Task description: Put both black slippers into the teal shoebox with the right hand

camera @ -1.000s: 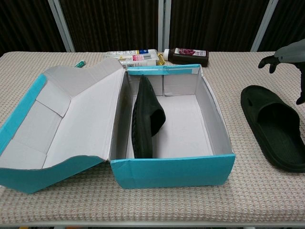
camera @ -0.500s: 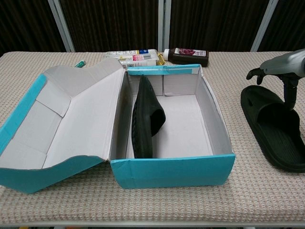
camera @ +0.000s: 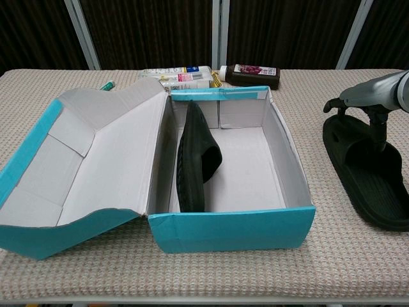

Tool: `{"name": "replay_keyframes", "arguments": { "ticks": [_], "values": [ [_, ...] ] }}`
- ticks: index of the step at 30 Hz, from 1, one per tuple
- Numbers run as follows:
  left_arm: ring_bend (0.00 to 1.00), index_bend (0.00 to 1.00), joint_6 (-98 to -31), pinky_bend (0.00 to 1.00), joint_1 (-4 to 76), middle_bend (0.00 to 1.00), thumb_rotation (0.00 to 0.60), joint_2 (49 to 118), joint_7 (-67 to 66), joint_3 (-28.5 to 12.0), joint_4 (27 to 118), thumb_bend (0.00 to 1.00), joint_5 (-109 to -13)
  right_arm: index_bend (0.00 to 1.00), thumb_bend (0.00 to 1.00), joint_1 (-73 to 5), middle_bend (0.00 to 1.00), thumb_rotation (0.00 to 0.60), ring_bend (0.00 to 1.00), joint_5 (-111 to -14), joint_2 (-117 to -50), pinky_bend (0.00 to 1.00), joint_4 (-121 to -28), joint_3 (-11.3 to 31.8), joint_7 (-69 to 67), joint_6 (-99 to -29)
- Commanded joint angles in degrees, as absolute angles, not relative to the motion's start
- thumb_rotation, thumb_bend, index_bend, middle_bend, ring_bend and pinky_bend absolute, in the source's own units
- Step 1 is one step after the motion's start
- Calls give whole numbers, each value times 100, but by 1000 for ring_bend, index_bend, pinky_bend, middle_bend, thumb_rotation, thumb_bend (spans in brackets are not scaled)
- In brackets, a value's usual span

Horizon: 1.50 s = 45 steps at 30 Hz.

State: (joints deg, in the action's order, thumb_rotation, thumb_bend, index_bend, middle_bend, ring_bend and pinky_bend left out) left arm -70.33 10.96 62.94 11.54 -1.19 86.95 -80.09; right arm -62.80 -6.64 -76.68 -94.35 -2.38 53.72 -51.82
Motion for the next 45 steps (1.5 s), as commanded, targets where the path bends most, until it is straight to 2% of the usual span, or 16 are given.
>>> {"name": "replay_keyframes", "arguments": {
  "ticks": [1, 12, 28, 35, 45],
  "values": [
    [142, 208, -7040, 210, 1092, 167, 600, 6296, 1175, -121, 8680, 180, -8012, 0, 26, -6333, 143, 600, 0, -553, -7725, 44, -9354, -257, 5400, -5157],
    [142, 208, -6961, 210, 1096, 167, 600, 6317, 1187, -129, 8665, 204, -7920, 0, 26, -6445, 224, 600, 16, -432, -7895, 44, -9140, -265, 5374, -5063],
    [142, 208, -6924, 210, 1105, 167, 600, 6326, 1222, -110, 8640, 201, -7950, 0, 48, -6281, 427, 600, 177, -1027, -7853, 66, -9198, -220, 5024, -5331],
    [142, 208, -6922, 210, 1110, 167, 600, 6318, 1195, -91, 8663, 200, -7986, 0, 76, -6120, 468, 600, 222, -1445, -7511, 117, -9559, -161, 4752, -5450],
    [142, 208, -6919, 210, 1125, 167, 600, 6290, 1092, -84, 8772, 201, -7994, 0, 107, -5866, 473, 600, 234, -2176, -6673, 138, -10440, 66, 4201, -5661]
  ]
}}
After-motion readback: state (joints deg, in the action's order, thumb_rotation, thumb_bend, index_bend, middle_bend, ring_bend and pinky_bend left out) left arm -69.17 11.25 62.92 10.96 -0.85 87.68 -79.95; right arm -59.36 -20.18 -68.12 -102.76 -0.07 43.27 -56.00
